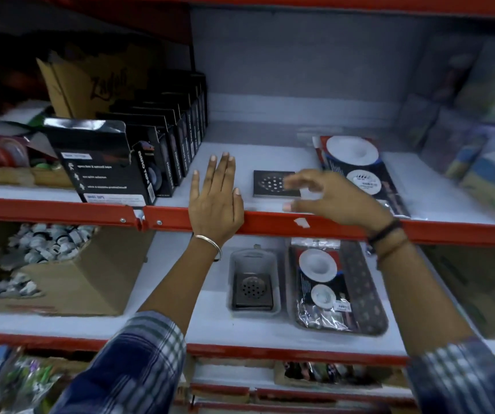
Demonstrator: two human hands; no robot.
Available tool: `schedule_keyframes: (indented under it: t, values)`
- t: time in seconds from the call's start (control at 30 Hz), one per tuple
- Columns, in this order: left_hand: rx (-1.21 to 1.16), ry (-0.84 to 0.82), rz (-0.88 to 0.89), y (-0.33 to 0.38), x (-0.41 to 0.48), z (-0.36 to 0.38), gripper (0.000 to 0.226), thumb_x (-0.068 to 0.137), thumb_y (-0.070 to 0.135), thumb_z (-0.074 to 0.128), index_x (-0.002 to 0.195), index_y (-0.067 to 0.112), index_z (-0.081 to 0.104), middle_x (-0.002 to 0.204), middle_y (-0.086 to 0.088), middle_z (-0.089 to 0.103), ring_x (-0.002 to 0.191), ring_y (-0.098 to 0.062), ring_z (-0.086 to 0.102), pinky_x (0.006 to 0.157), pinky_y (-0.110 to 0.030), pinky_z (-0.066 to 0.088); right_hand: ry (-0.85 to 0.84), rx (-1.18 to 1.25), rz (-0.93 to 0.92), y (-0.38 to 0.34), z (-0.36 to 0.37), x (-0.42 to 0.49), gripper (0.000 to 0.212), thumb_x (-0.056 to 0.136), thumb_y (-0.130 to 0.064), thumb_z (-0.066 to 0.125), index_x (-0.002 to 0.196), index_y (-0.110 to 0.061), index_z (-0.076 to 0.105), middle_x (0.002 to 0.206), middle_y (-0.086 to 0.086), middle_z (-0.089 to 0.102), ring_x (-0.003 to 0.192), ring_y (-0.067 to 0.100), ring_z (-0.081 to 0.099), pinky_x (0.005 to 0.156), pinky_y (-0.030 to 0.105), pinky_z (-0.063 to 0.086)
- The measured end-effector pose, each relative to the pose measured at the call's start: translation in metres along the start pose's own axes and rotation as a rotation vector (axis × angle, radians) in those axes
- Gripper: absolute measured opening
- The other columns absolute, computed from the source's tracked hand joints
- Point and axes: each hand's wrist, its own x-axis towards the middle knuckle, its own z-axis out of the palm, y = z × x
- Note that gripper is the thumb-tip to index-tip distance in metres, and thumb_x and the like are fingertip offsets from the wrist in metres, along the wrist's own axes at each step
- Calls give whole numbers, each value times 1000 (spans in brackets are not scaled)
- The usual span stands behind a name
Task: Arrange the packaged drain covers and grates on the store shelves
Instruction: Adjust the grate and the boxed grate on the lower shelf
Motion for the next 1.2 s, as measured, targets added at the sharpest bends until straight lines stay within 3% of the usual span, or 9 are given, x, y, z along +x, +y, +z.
schedule_keyframes:
  t: [0.07, 0.2, 0.3, 0.43, 0.6, 0.77, 0.83, 0.93, 1.2]
  values:
    - [-1, 0, 4, -1, 0, 0, 60, 87, 28, 32, 145, 10, 32, 151, -6, 39, 143, -23, 30, 115, -47, 21, -26, -128, 64, 14, -6, 39, 77, 73, -35, 77, 139, -20, 41, 145, 0, 46, 132, 17, 44, 104, 23, 31]
    - [6, 20, 7, -3, 1, 3, 62, 85, 28, 33, 145, 11, 30, 153, -5, 35, 144, -23, 27, 116, -47, 20, -290, -219, 249, 46, -6, 98, 101, 71, -40, 77, 149, -22, 16, 159, 0, 19, 144, 23, 23, 117, 37, 20]
    - [5, 32, 13, -4, 2, 5, 63, 85, 29, 33, 145, 12, 29, 153, -5, 34, 144, -22, 26, 116, -46, 20, -361, -253, 249, 56, -1, 115, 95, 73, -43, 75, 148, -20, 21, 153, 1, 29, 138, 24, 31, 116, 40, 25]
    - [-5, 34, 16, -5, 1, 5, 63, 85, 28, 33, 145, 11, 28, 153, -5, 34, 144, -22, 26, 115, -48, 22, -260, -313, 165, 52, -2, 106, 88, 73, -47, 73, 145, -19, 30, 140, 5, 38, 131, 24, 37, 109, 35, 30]
    - [-15, 17, 21, -3, 2, 2, 60, 87, 28, 33, 145, 11, 30, 153, -6, 35, 144, -23, 28, 114, -49, 25, -100, -81, 24, 20, -15, 43, 93, 60, -52, 78, 140, -26, 37, 134, -5, 41, 124, 15, 41, 108, 35, 33]
    - [-20, 9, 17, -2, -1, 2, 61, 88, 28, 33, 145, 9, 29, 154, -7, 34, 143, -22, 29, 115, -45, 25, -435, 34, -136, 6, 30, -23, 92, 53, -50, 80, 135, -31, 44, 129, -5, 42, 124, 10, 41, 110, 24, 31]
    - [-12, 39, 16, -2, -2, 5, 60, 87, 26, 37, 145, 9, 31, 153, -7, 36, 142, -22, 31, 114, -45, 26, -530, 11, -88, 23, 65, -23, 94, 56, -46, 82, 139, -28, 41, 131, -3, 40, 127, 14, 37, 114, 29, 28]
    - [-1, 71, 17, -3, -2, 9, 60, 86, 26, 39, 144, 10, 32, 152, -6, 38, 142, -22, 31, 114, -44, 27, -497, -146, 19, 62, 116, -1, 95, 58, -51, 81, 139, -23, 40, 134, -1, 38, 134, 19, 31, 116, 35, 26]
    - [14, 145, 41, -7, -1, 16, 62, 84, 28, 38, 143, 10, 34, 150, -7, 40, 141, -23, 33, 113, -44, 29, -454, -436, 239, 141, 220, 67, 90, 61, -47, 79, 135, -13, 40, 142, 11, 41, 130, 30, 40, 110, 41, 35]
